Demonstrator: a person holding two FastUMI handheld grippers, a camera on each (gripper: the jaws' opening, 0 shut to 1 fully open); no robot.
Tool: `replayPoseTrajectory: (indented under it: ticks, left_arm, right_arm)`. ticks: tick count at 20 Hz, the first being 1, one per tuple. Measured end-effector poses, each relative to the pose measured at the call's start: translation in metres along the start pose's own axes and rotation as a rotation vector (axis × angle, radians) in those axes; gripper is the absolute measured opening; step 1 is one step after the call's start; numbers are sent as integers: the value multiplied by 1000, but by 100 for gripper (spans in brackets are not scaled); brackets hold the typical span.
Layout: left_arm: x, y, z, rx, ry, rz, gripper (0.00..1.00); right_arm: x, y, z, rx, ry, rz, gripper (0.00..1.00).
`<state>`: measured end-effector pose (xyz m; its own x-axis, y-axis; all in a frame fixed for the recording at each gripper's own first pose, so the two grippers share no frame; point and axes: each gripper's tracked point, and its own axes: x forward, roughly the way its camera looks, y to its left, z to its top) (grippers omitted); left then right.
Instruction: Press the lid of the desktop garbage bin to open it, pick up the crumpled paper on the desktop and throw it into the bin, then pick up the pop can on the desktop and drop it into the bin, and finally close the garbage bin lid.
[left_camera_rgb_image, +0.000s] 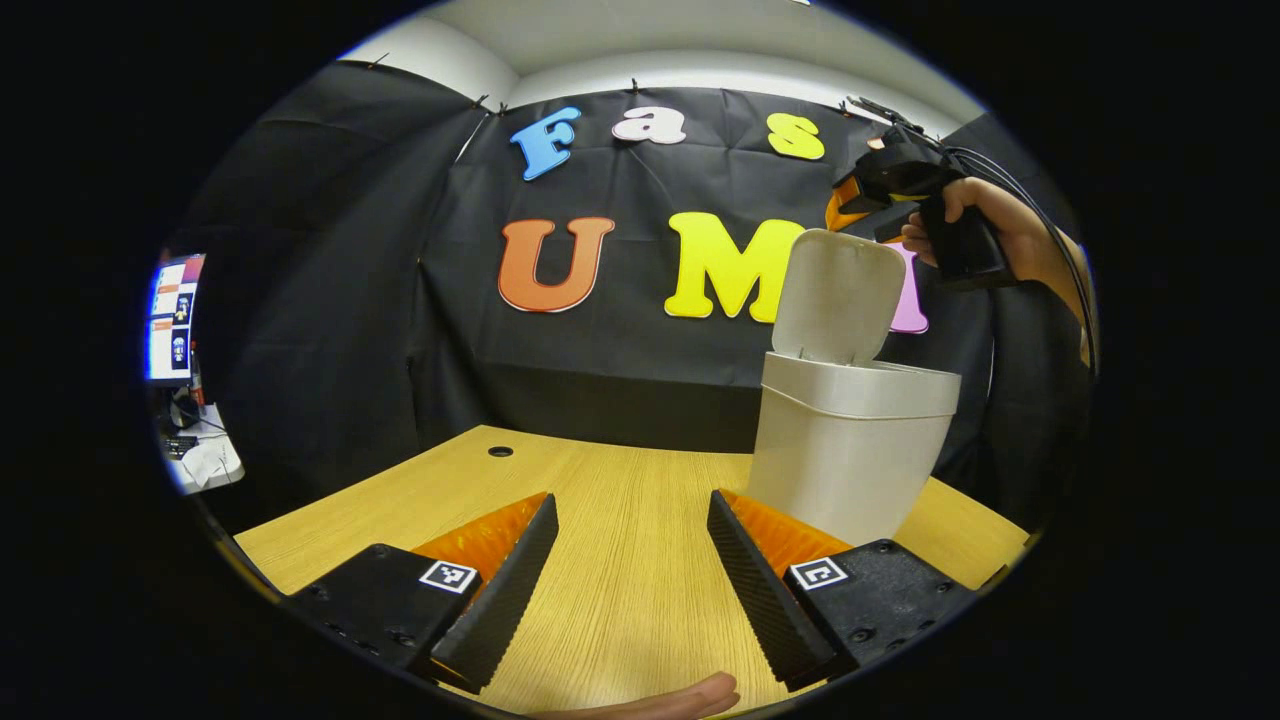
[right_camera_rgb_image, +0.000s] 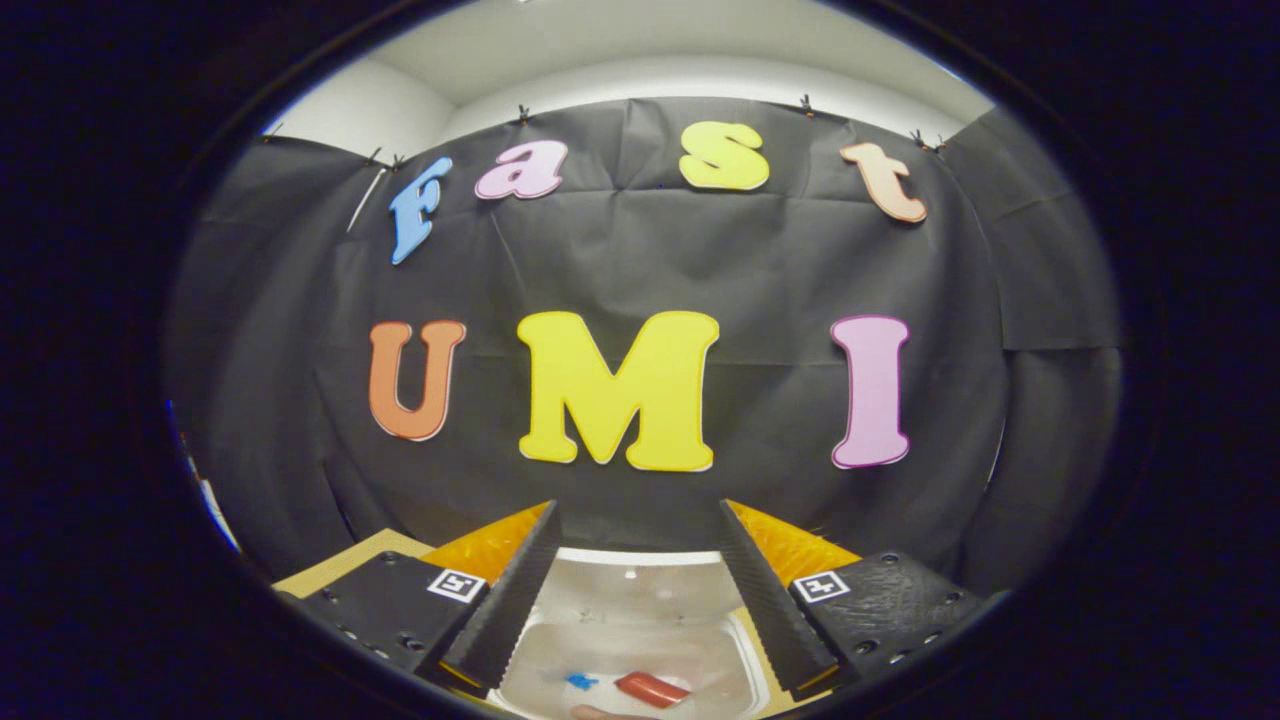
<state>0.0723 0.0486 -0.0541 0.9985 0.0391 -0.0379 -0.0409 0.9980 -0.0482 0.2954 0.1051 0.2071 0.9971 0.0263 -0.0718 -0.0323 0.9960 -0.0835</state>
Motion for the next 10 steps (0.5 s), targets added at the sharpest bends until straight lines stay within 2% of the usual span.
replayPoseTrajectory:
  ticks: [5, 10]
  left_arm:
    - [-2, -14, -1, 35, -9, -24, 97]
    - [1, -14, -6, 39, 4, -17, 97]
  right_arm:
    - [-32, 3, -54, -89, 147, 24, 94]
    - [-51, 1, -143, -121, 368, 66, 96]
